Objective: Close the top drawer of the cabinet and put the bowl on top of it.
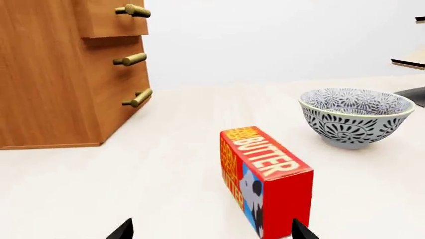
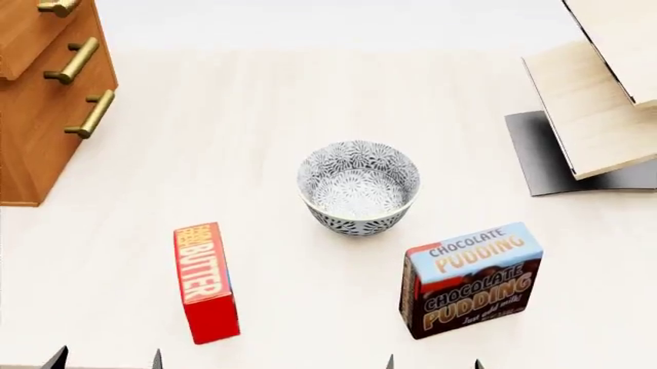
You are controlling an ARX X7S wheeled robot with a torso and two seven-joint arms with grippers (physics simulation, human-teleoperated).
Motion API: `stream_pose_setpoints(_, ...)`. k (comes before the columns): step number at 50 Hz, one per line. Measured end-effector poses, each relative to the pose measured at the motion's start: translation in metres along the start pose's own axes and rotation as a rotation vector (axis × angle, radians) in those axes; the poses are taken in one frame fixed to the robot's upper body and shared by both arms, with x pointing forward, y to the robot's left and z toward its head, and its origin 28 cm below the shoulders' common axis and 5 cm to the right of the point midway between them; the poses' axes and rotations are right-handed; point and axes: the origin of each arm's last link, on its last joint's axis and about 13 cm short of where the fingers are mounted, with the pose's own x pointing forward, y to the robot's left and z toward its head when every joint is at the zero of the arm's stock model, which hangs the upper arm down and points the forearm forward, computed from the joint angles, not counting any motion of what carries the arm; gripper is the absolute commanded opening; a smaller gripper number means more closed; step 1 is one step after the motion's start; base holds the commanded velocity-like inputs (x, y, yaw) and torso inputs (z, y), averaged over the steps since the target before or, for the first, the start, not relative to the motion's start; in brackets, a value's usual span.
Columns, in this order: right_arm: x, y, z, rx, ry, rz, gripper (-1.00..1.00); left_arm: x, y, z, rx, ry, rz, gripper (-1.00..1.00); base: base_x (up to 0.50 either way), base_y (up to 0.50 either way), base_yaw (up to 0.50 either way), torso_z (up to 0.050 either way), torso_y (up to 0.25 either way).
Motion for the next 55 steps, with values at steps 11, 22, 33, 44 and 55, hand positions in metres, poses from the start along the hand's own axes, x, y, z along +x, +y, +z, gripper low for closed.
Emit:
stream_pose_setpoints(11, 0.0, 0.0, 0.0, 0.0, -0.002, 0.001, 1.0, 0.0, 0.0, 0.0, 0.005, -0.001, 0.003, 1.0, 0.0, 0.0, 0.0, 0.05, 0.019)
stream_pose_setpoints(22, 0.0, 0.0, 0.0, -0.006, -0.001, -0.002, 1.0, 0.001, 0.0, 0.0, 0.007, -0.001, 0.001, 1.0, 0.0, 0.0, 0.0, 0.048, 0.018)
stream_pose_setpoints(33, 0.009, 0.004, 0.056, 0.054, 0.036, 0.032, 1.0, 0.008, 0.005, 0.057, -0.046, 0.047, -0.028, 1.0, 0.0, 0.0, 0.0, 0.0, 0.0)
stream_pose_setpoints(44, 0.016, 0.007, 0.154, 0.098, 0.001, 0.086, 1.0, 0.018, 0.014, 0.154, -0.101, 0.002, -0.064, 1.0, 0.0, 0.0, 0.0, 0.0, 0.0)
stream_pose_setpoints(55, 0.003, 0.01, 0.186, 0.051, -0.033, 0.138, 1.0, 0.014, 0.017, 0.189, -0.085, -0.026, -0.106, 1.0, 0.0, 0.0, 0.0, 0.0, 0.0)
